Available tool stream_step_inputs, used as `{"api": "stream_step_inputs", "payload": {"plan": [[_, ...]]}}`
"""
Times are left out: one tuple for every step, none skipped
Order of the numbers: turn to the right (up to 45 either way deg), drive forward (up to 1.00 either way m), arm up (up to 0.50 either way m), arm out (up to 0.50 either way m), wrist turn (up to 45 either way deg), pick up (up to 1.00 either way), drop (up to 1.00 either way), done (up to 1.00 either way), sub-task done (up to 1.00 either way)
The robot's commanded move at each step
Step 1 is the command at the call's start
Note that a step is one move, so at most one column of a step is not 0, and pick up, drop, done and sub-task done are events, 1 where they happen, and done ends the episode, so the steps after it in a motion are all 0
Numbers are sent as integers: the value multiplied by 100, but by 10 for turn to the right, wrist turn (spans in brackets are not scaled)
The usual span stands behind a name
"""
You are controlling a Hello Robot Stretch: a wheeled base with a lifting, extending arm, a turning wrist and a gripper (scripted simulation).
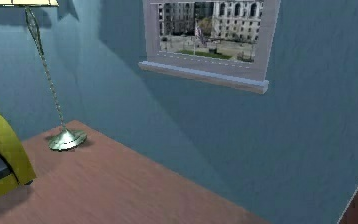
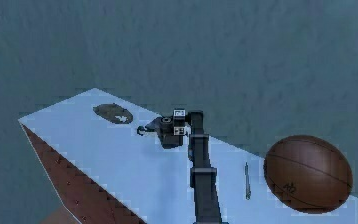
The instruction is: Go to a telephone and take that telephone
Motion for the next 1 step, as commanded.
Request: {"api": "stream_step_inputs", "payload": {"plan": [[0,0,0,0,0,0,0,100,0]]}}
